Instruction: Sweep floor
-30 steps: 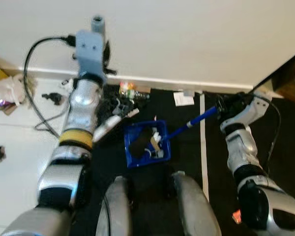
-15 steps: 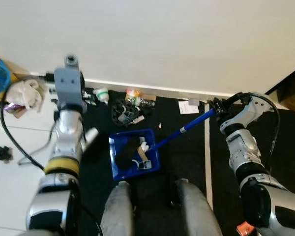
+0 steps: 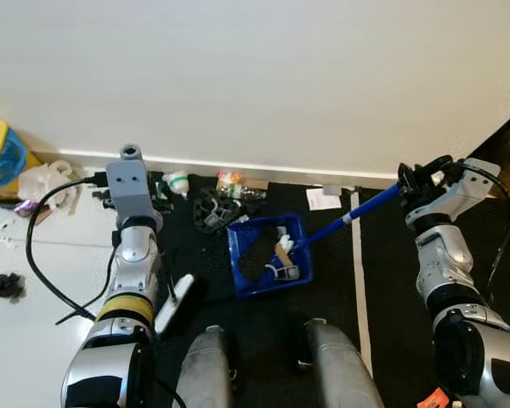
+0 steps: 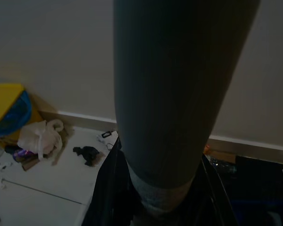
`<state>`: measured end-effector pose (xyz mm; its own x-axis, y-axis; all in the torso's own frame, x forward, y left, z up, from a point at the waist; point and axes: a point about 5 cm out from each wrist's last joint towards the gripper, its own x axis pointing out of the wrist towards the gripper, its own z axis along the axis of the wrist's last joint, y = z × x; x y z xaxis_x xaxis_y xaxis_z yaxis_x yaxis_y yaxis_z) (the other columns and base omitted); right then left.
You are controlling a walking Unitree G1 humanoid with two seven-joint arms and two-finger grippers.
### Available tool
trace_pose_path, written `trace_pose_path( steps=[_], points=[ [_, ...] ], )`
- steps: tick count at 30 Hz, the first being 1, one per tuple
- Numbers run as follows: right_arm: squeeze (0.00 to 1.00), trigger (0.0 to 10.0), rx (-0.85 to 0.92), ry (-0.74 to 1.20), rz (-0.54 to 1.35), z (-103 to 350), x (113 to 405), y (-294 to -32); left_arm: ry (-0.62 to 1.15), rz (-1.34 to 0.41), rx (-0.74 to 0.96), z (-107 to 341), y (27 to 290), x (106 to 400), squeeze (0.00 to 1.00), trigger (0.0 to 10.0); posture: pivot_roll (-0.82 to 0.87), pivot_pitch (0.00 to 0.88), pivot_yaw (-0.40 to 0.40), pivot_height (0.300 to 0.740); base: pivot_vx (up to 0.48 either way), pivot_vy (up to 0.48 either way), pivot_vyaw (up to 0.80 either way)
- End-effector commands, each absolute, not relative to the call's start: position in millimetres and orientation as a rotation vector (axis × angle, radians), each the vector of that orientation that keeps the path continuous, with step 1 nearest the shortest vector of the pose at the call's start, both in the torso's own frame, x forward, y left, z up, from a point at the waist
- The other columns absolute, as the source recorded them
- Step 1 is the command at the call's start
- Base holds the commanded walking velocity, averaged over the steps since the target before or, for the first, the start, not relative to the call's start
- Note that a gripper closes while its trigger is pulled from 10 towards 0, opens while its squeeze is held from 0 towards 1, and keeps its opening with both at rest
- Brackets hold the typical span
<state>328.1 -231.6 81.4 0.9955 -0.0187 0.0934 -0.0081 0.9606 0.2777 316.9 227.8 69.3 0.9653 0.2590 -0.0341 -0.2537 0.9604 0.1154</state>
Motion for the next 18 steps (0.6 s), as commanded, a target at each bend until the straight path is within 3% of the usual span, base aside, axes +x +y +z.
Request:
trace_pose_path(
  steps=[1, 18],
  points=[
    [0.0, 10.0, 0.291, -0.161, -0.014, 91.2, 329.9, -235.3, 0.047, 0.279, 0.094, 65.2, 225.0, 314.5, 0.0, 10.0, 0.01, 0.056, -0.04, 0.74, 0.0, 0.0, 0.0],
    [0.0, 10.0, 0.272, -0.098, -0.009, 81.8, 329.6, -228.8, 0.072, 0.31, 0.088, 55.8, 219.9, 312.2, 0.0, 10.0, 0.02, 0.033, -0.059, 0.74, 0.0, 0.0, 0.0]
  ],
)
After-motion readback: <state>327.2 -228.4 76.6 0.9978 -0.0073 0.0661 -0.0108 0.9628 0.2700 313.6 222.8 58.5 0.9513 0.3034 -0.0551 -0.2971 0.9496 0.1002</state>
